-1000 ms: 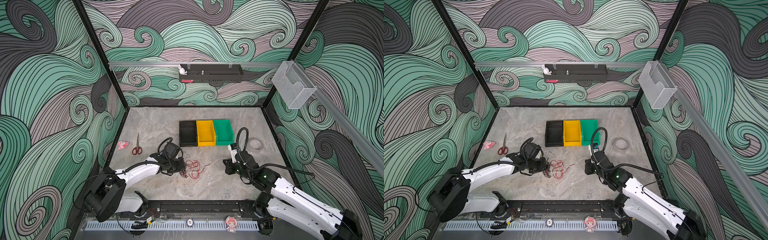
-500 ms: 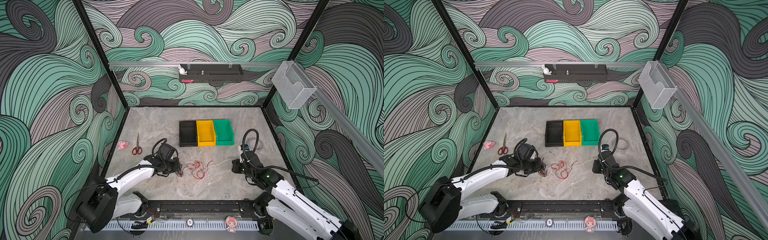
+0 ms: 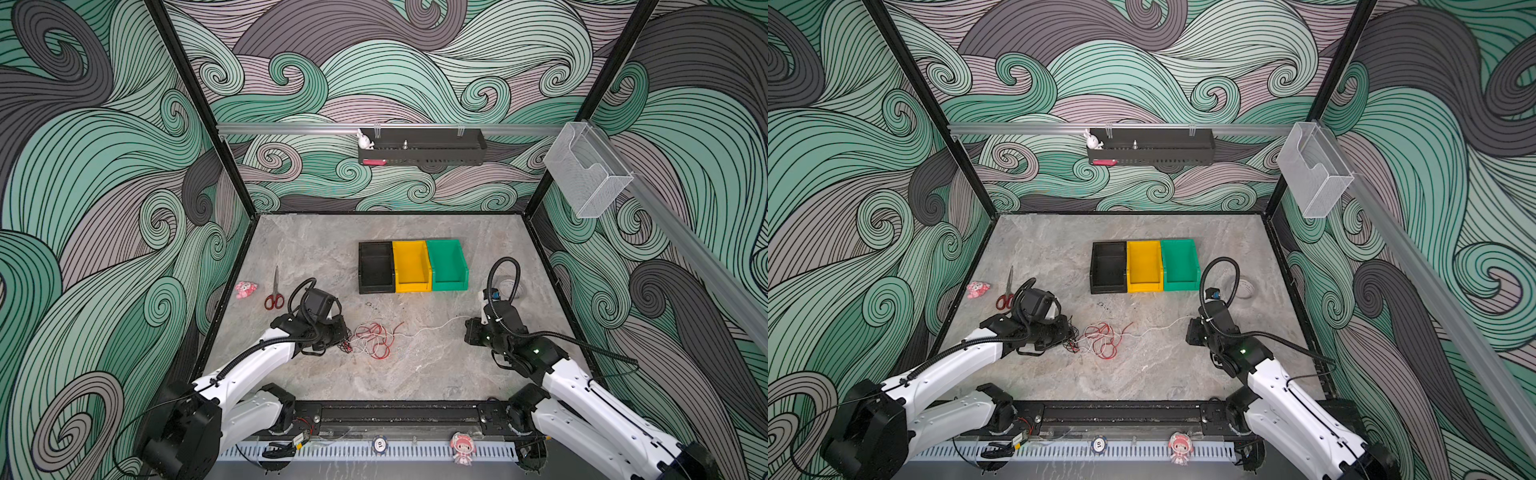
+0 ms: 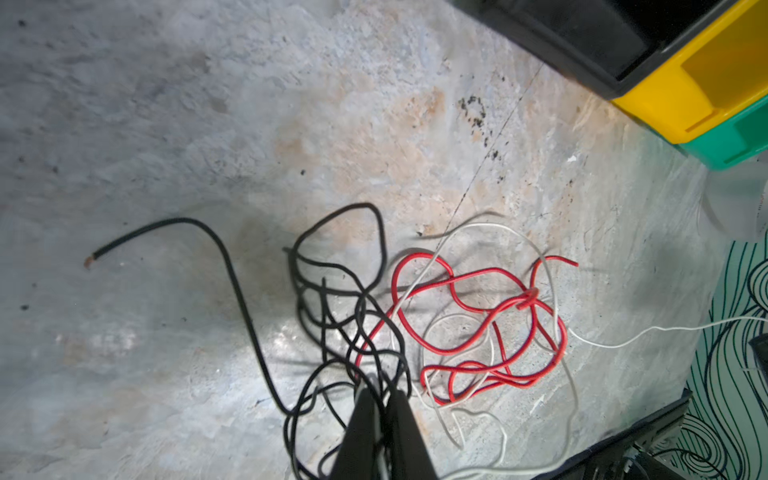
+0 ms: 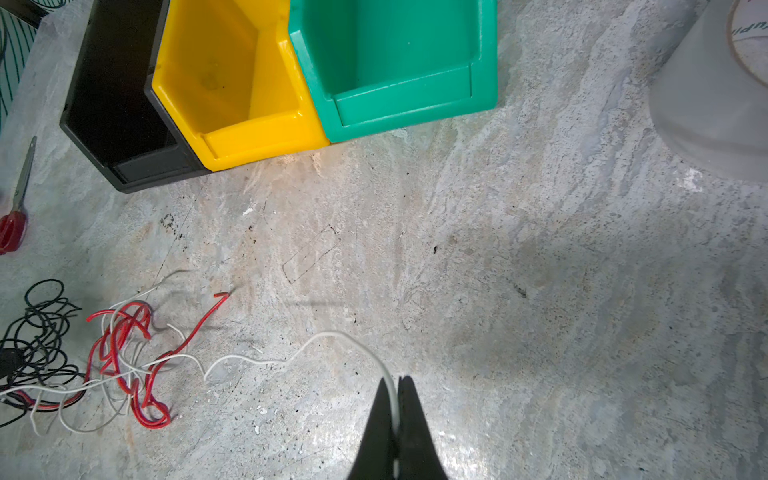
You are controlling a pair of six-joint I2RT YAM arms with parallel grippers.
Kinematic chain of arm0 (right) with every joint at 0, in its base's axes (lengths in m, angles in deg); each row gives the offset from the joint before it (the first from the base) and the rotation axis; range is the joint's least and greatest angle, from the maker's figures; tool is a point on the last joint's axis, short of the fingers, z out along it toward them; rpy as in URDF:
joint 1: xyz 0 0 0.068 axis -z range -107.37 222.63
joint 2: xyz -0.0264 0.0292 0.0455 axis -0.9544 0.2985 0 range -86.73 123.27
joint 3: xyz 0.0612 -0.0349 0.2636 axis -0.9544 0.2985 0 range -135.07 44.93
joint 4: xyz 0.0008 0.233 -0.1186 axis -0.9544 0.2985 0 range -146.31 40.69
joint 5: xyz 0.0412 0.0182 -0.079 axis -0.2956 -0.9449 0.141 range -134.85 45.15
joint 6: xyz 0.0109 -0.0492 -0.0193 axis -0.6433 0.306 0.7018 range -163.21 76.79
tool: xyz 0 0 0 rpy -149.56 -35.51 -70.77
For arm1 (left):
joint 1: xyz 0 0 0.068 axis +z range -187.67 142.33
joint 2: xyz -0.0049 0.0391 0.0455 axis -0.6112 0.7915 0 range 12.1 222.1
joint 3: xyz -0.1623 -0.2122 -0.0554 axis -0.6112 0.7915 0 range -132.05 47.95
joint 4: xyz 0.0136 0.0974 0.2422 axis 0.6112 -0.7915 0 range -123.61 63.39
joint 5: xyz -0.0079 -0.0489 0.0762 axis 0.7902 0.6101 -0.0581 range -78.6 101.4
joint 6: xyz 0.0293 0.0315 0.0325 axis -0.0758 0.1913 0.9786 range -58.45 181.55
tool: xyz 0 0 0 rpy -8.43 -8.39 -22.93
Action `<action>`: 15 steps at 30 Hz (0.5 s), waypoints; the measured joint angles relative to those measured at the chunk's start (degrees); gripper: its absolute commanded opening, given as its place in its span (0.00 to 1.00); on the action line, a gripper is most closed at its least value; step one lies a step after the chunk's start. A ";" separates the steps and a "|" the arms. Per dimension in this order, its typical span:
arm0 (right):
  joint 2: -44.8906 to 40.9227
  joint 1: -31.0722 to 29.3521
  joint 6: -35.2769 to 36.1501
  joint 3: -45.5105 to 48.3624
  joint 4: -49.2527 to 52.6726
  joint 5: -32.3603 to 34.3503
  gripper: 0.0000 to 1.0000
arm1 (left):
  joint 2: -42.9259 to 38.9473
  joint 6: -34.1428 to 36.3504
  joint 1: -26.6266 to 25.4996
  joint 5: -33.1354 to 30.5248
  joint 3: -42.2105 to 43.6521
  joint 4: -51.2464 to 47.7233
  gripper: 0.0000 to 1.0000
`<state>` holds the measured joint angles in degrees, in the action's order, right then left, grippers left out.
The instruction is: Untangle the cables
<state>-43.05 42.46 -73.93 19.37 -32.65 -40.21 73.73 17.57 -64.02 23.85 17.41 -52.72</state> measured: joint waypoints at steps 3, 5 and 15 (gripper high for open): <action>-0.31 0.04 -0.04 0.15 -1.07 -2.25 0.00 | 0.02 0.15 0.09 0.85 0.22 -0.79 0.31; -0.70 0.04 -0.17 0.33 -2.03 -4.00 0.00 | -0.02 0.35 0.09 1.38 0.20 -1.07 0.36; -2.34 0.04 -1.29 0.11 -5.03 -13.55 0.00 | -6.38 2.60 0.09 3.50 -4.11 -3.91 0.50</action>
<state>-45.38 42.50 -75.22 19.48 -37.68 -53.76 67.35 20.17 -63.93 27.35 13.30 -56.63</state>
